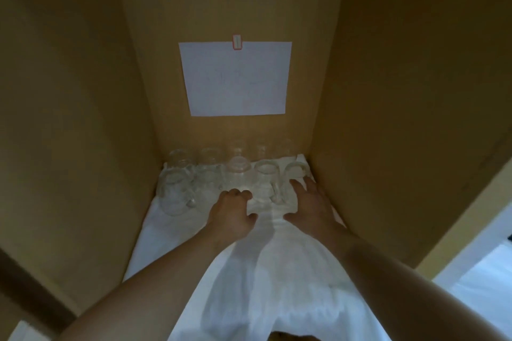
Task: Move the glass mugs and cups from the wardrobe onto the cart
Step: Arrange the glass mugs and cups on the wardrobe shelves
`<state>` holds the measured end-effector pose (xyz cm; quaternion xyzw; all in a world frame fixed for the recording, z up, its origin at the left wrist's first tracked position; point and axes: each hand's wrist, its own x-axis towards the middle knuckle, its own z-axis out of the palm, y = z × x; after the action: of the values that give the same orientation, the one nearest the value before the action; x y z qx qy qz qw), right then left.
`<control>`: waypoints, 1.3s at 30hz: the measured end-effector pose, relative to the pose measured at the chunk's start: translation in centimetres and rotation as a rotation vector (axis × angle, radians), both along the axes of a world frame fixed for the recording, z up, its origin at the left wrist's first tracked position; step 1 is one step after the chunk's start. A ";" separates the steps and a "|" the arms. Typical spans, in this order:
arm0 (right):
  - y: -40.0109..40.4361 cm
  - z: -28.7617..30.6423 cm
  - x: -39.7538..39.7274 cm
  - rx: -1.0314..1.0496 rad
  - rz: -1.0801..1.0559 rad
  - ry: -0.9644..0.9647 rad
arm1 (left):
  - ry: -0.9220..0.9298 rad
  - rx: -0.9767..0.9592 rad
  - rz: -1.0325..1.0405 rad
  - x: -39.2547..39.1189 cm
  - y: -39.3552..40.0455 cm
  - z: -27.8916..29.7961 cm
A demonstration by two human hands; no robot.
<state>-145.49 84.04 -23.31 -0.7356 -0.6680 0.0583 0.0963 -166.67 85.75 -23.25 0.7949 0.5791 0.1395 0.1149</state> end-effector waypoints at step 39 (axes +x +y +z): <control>-23.7 -0.2 -28.7 0.000 0.571 0.126 | 0.141 0.024 0.487 -24.8 -33.2 4.1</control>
<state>-174.16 60.36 -23.55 -0.5129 -0.8406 0.1288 0.1175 -191.42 52.56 -19.18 0.6410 0.7585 0.1142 0.0280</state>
